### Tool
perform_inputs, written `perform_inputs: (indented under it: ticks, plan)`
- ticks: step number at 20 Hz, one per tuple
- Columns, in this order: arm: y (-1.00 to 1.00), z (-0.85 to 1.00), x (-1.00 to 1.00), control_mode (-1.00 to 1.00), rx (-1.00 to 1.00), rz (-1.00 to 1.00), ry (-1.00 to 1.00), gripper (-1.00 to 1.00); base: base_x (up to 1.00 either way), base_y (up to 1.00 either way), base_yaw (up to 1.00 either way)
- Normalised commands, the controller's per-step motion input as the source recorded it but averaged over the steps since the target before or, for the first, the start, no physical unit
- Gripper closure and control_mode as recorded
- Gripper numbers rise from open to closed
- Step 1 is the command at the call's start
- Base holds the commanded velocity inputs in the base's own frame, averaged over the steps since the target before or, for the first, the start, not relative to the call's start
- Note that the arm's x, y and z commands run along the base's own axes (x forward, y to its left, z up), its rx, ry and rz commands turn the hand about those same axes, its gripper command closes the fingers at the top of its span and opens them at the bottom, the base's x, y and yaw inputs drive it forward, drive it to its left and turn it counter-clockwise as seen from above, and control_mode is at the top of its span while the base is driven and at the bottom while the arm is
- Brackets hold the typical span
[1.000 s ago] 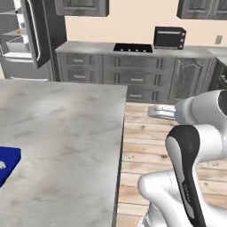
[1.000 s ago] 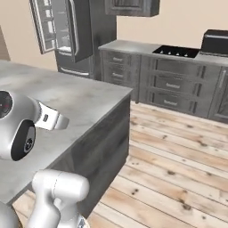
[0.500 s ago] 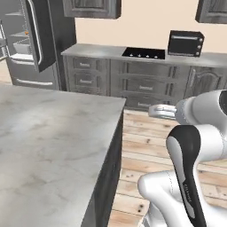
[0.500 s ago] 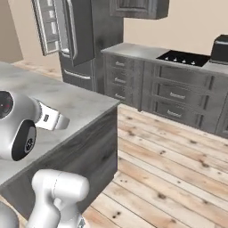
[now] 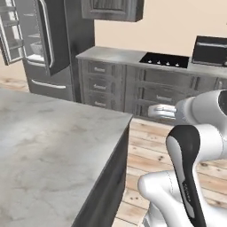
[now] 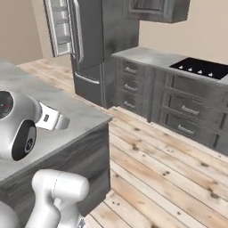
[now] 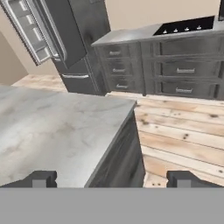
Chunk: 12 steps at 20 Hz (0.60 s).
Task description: Gather the carrot and potato from the fridge and place them on a tray on the dining counter. Then gather the fish and chicken drumstick from the fridge and place them on the other tray.
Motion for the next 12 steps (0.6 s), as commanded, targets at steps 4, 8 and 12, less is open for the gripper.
perform_inputs:
  ticks: [4, 8, 12]
  plan:
    - [0.0, 0.0, 0.0, 1.0, 0.0, 0.0, 0.0, -1.0, 0.24, -0.62, 0.35]
    - [0.0, 0.0, 0.0, 1.0, 0.0, 0.0, 0.0, -1.0, 0.19, -0.49, 0.42]
    - [0.0, 0.0, 0.0, 1.0, 0.0, 0.0, 0.0, -1.0, 0.19, -0.49, 0.43]
